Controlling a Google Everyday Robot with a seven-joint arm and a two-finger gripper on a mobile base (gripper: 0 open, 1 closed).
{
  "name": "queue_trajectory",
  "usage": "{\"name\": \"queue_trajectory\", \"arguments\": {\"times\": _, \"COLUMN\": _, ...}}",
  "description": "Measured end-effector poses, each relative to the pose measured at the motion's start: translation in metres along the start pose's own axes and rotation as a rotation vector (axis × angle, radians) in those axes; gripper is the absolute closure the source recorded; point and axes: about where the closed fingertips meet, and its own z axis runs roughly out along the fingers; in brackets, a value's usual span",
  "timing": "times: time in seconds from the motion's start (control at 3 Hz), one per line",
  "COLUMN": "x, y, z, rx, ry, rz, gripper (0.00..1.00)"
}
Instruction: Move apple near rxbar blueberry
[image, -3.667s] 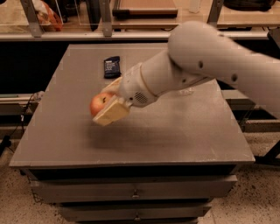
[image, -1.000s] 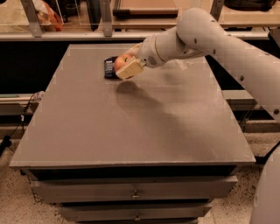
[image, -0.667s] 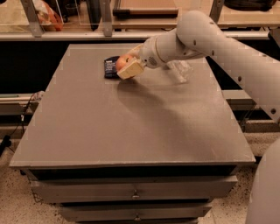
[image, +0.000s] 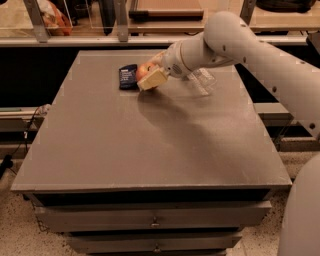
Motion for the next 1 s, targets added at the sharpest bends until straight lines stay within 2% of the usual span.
{"name": "queue_trajectory", "arguments": {"times": 0.67, "x": 0.012, "y": -0.004, "z": -0.008, "rx": 0.010, "ry": 0.027, "rz": 0.025, "gripper": 0.31}}
{"name": "queue_trajectory", "arguments": {"times": 1.0, "x": 0.019, "y": -0.002, "z": -0.003, "rx": -0.002, "ry": 0.032, "rz": 0.041, "gripper": 0.08}}
